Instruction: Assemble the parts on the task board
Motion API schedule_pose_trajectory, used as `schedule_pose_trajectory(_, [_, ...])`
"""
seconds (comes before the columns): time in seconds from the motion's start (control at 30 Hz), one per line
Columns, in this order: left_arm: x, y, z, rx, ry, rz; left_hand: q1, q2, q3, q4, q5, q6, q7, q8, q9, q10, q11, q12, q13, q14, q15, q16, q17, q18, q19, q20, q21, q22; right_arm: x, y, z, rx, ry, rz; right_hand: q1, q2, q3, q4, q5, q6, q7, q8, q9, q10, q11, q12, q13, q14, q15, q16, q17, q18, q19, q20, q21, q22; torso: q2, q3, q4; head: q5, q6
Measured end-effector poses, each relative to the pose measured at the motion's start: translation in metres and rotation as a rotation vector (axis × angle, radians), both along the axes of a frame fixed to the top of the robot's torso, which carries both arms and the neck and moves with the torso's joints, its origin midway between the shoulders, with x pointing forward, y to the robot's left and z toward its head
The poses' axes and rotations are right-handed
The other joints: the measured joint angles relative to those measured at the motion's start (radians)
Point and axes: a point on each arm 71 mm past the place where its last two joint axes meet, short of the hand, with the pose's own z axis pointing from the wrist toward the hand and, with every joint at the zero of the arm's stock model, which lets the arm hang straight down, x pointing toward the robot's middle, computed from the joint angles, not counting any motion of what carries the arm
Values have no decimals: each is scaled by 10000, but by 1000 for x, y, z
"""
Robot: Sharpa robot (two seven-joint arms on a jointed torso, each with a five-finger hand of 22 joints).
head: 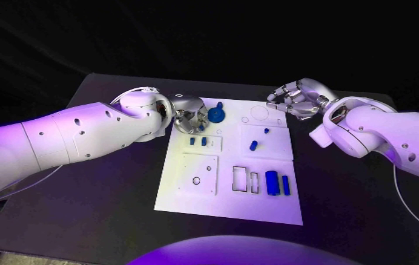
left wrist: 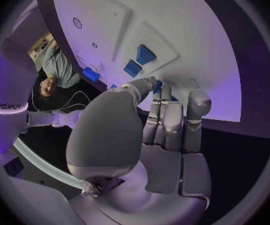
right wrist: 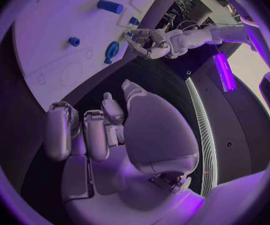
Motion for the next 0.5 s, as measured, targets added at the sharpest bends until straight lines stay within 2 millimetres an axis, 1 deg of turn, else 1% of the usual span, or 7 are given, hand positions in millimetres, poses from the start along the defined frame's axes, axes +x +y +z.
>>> schedule_pose_trajectory(0.07, [0, 0, 0, 9, 9, 9, 0, 0, 0, 0, 0, -15, -14, -29, -21, -55, 4, 0, 10, -14, -14, 0, -31, 0, -12, 12, 0, -3, 0, 0, 0, -1, 0, -2, 0, 0, 0, 0, 0, 0, 0, 0, 0, 0, 0, 0, 0, 0, 0, 0, 0, 0, 0, 0, 0, 0, 0, -1, -1, 0, 0])
schedule_pose_trajectory(0.13, [0, 1, -1, 22, 21, 23, -83, -83, 0, 0, 0, -143, 2, -103, -30, -219, 40, 84, 51, -89, 61, 0, -142, 0, -78, 8, -83, -57, 0, 0, 0, -1, 0, -2, 0, 0, 0, 0, 0, 0, 0, 0, 1, 0, 0, 0, 0, 0, 0, 0, 0, 1, 0, 0, 0, 0, 0, -1, 0, 0, 1])
schedule_pose_trajectory(0.2, [0, 1, -1, 42, 44, 34, -123, -123, 0, 0, 0, -296, -34, -246, -57, -579, 125, 139, 90, -299, 132, -143, -509, 0, -219, 69, -221, -164, 0, 0, 0, -1, 0, -2, 0, 0, 0, 0, 0, 0, 0, 0, 0, 0, 0, 0, 0, 0, 0, 0, 0, 0, 0, 0, 0, 0, 0, 0, 0, 0, 1])
schedule_pose_trajectory(0.27, [0, 2, -2, 64, 75, 47, -199, -199, 0, 0, 0, -487, -53, -400, -68, -1126, 286, 139, 65, -595, 261, -353, -1125, 0, -388, 173, -395, -332, 0, 0, 0, -1, 0, -2, 0, 0, 0, 0, 0, 0, 0, 0, 0, 0, 0, 0, -11, 0, 0, 0, 0, 0, 0, 0, -38, -1, 0, 0, 1, 0, 2])
schedule_pose_trajectory(0.3, [0, 2, -2, 71, 86, 52, -199, -199, 0, 0, 0, -501, -67, -434, -68, -1230, 318, 139, 49, -641, 292, -388, -1240, 0, -405, 191, -420, -357, 0, 0, 0, -1, 0, -2, 0, 0, 0, 0, 0, 0, 0, 0, 0, 0, 0, 0, -16, 0, 0, 0, 0, 1, 0, 0, -40, -1, 0, 1, 2, 0, 4])
schedule_pose_trajectory(0.37, [0, 2, -2, 84, 102, 64, -199, -199, 0, 0, 0, -536, -103, -435, -68, -1306, 361, 139, 33, -657, 308, -388, -1246, 1, -405, 191, -425, -366, 0, 0, 0, -1, 0, -1, 0, 0, 0, 0, 0, 0, 0, 0, 0, 0, 0, 0, -16, 0, 0, 0, 0, 0, 0, 0, -40, -1, 0, 2, 3, 0, 6])
schedule_pose_trajectory(0.5, [0, 2, -2, 104, 127, 85, -198, -199, 0, 0, 0, -552, -119, -435, -67, -1305, 361, 139, 33, -657, 308, -388, -1257, 0, -405, 191, -425, -371, 0, 0, 0, -1, 0, -1, 0, 0, 0, 0, 0, 0, 0, 0, 1, 0, 0, 0, -16, 0, 0, 0, 0, 1, 0, 0, -39, -2, 1, 3, 3, -5, 9])
